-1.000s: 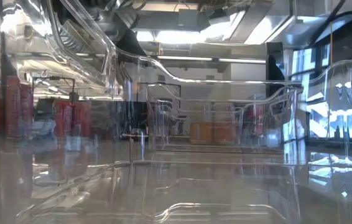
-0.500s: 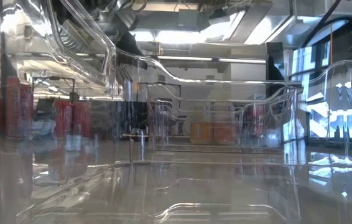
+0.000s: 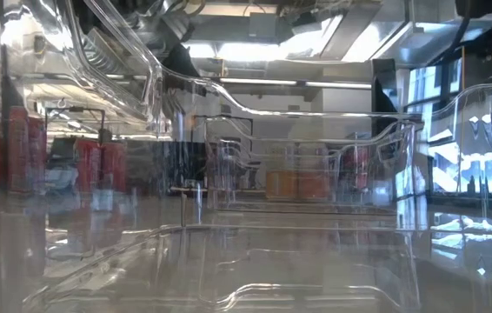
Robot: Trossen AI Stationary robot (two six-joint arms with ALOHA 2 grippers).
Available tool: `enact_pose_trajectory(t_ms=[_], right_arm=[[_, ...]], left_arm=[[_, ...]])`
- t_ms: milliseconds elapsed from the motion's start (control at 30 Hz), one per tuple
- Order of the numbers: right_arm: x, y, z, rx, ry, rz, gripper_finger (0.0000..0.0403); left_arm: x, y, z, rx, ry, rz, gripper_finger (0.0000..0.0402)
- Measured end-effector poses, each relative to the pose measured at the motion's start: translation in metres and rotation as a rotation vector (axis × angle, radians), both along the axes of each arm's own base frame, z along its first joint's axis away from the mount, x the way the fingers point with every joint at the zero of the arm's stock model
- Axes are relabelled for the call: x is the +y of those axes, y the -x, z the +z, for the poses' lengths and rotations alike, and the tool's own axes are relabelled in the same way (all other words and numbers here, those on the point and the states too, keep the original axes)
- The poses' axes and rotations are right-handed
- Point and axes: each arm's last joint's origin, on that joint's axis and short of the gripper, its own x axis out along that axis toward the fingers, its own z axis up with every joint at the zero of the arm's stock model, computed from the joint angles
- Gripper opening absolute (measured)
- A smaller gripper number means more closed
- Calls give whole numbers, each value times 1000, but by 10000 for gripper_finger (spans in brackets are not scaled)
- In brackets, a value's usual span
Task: Sort soda cans
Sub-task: Put the middle right red black soda can into the middle transparent bin
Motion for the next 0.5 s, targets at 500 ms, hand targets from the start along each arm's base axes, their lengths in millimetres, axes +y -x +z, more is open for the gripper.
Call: enact_pose_trajectory(t_ms=[500], right_arm=[[7,-17,-19,173,-37,159,332]], left_arm=[[0,0,0,1,1,0,4]])
